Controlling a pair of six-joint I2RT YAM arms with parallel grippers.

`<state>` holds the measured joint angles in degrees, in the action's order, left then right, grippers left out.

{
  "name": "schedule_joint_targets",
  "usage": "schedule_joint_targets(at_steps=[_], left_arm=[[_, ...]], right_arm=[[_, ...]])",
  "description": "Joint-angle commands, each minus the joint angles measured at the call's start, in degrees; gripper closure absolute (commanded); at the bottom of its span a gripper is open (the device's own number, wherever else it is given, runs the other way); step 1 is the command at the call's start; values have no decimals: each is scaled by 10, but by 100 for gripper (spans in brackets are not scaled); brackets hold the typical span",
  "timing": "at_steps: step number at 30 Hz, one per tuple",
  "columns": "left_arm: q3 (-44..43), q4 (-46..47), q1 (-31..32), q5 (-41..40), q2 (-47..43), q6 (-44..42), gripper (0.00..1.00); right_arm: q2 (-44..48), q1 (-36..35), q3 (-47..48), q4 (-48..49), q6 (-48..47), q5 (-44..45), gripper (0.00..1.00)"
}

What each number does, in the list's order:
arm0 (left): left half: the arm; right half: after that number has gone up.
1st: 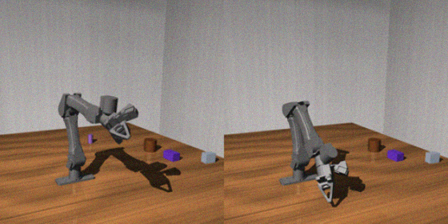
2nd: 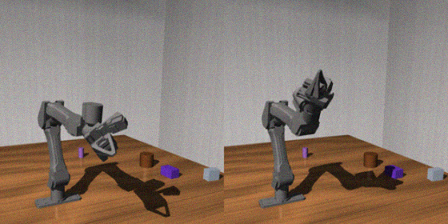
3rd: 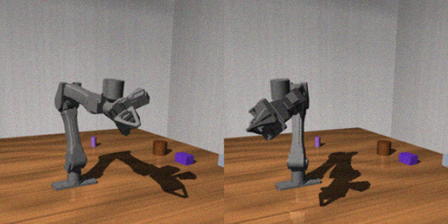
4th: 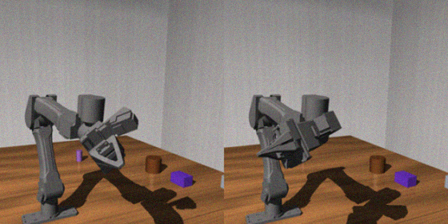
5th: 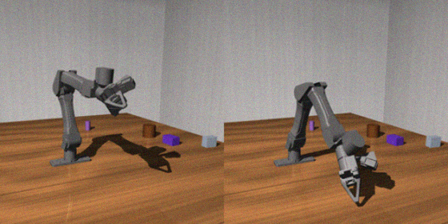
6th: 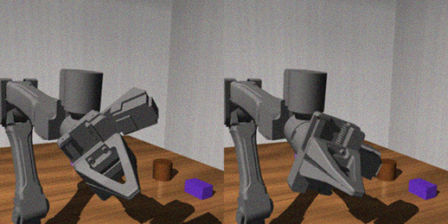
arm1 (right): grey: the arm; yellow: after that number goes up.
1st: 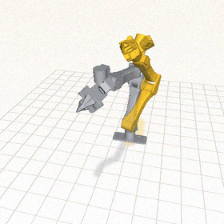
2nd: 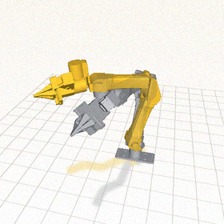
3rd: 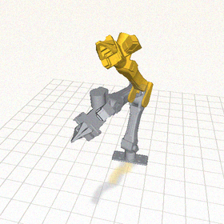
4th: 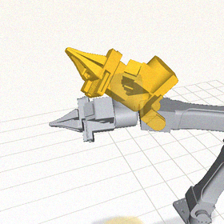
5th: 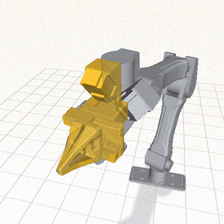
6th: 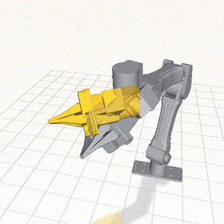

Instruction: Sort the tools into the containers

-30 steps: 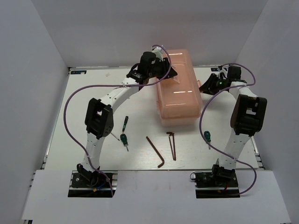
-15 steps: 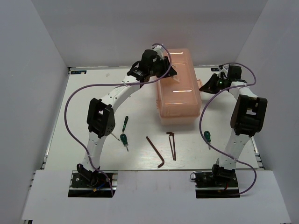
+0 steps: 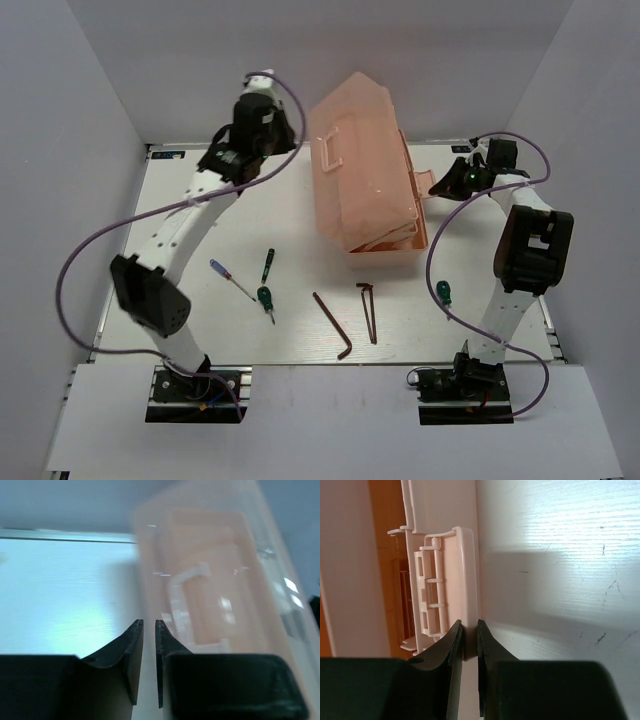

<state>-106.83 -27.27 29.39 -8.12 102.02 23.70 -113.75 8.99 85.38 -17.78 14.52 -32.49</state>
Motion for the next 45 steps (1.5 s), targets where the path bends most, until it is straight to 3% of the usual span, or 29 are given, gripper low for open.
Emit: schedule_joint_targets(at_steps=[1, 6, 12, 15, 18, 19, 22, 23, 24, 26, 27, 31, 33, 35, 36, 38, 39, 40, 41, 42, 43, 45], left_arm=[[71, -3, -25, -104, -99, -44, 100], [207, 19, -43, -155, -163, -44, 100], [311, 72, -71, -110, -204, -32, 100], [311, 109, -71, -40, -203, -32, 100], [311, 170, -57, 94, -197, -51, 100], [299, 214, -57, 193, -175, -52, 100], [224, 222, -50, 303, -128, -39, 92], [191, 216, -50, 303, -104, -39, 76], [181, 210, -44, 303, -97, -39, 67], [181, 210, -44, 297, -91, -39, 45], [187, 205, -44, 290, -91, -39, 41], [256, 227, -44, 283, -91, -45, 37], [275, 249, -44, 291, -91, -45, 44], [297, 272, -44, 306, -85, -45, 62], [297, 272, -44, 318, -75, -39, 86], [304, 286, -39, 338, -60, -39, 100], [311, 286, -39, 343, -60, -39, 100], [311, 295, -39, 349, -51, -39, 100], [311, 300, -39, 355, -51, -39, 97], [316, 307, -34, 363, -44, -39, 77], [316, 307, -34, 363, -38, -39, 67], [316, 319, -34, 375, -31, -39, 52]], right_arm=[[25, 31, -12, 13, -20, 90, 100], [35, 32, -28, 13, -24, 86, 100], [42, 32, -39, 12, -29, 82, 100], [39, 33, -40, 11, -32, 82, 100], [36, 32, -43, 9, -33, 82, 100], [35, 32, -42, 10, -33, 81, 100], [30, 31, -38, 6, -37, 70, 100], [29, 32, -36, -11, -41, 74, 90], [34, 31, -27, -17, -55, 78, 53], [48, 32, -25, -26, -78, 119, 31], [87, 32, -36, -20, -111, 163, 10], [188, 27, -83, 32, -176, 231, 10], [246, 26, -85, 46, -203, 198, 10], [287, 17, -101, 82, -216, 171, 10], [296, 13, -106, 117, -209, 119, 10], [301, -1, -67, 108, -174, 70, 55], [293, -19, -24, 65, -165, 20, 67], [261, -35, -2, 50, -134, 8, 89], [247, -57, 40, 34, -127, 6, 90], [237, -69, 79, 1, -121, 6, 90], [207, -78, 93, -3, -102, 7, 90], [172, -119, 147, -15, -58, 4, 70]])
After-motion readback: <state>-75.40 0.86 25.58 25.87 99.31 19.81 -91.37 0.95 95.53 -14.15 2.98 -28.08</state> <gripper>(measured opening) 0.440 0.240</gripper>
